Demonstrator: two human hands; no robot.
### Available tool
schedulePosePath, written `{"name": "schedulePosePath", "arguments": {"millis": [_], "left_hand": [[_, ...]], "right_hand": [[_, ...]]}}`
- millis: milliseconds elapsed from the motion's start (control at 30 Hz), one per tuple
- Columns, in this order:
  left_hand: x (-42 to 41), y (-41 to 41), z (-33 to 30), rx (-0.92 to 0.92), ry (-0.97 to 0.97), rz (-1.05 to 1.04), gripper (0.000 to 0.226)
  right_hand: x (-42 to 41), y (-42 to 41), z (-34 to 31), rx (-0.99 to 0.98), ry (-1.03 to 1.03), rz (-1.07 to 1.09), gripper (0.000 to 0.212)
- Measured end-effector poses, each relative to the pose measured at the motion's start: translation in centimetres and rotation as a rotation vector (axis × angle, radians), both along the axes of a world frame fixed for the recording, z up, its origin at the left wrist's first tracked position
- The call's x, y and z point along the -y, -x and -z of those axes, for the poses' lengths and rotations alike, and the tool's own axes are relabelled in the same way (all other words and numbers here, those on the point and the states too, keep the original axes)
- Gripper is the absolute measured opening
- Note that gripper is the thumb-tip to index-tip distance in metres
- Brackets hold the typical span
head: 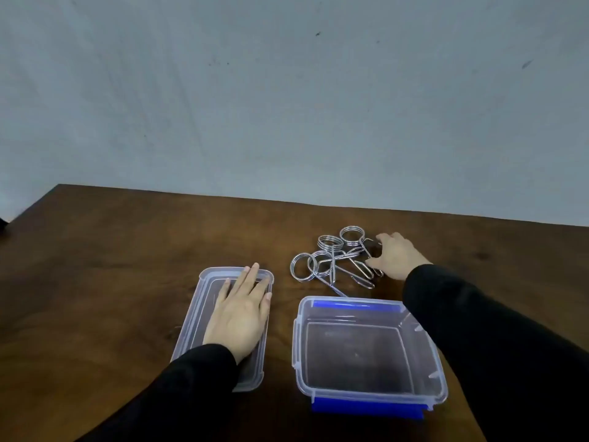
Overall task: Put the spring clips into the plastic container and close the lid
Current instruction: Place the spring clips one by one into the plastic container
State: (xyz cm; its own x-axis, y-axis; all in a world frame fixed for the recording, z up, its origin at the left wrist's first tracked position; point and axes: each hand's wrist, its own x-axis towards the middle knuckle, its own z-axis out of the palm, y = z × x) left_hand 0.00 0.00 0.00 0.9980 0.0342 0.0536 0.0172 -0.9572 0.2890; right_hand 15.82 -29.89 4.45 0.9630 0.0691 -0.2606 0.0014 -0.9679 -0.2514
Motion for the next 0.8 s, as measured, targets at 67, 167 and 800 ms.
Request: {"name": "schedulePosePath", "arguments": {"millis": [67,167,800], "left_hand": [[-0.2,-0.2,0.0,0.019,-0.009,0.005,0.051],[-0.2,-0.2,0.4,0.026,-0.022,0.012,0.051],[-0.3,0.2,0.6,0.065,-0.024,0.022,0.049]], "right_hand": [[-0.2,0.0,-0.3,0.007,0.014,0.029,0.071],[-0.2,0.4,-0.3,0.014,0.056,0.072,0.066],[0.7,15.7,-5.1,-0.058,-0.1,-0.594,0.038]]}}
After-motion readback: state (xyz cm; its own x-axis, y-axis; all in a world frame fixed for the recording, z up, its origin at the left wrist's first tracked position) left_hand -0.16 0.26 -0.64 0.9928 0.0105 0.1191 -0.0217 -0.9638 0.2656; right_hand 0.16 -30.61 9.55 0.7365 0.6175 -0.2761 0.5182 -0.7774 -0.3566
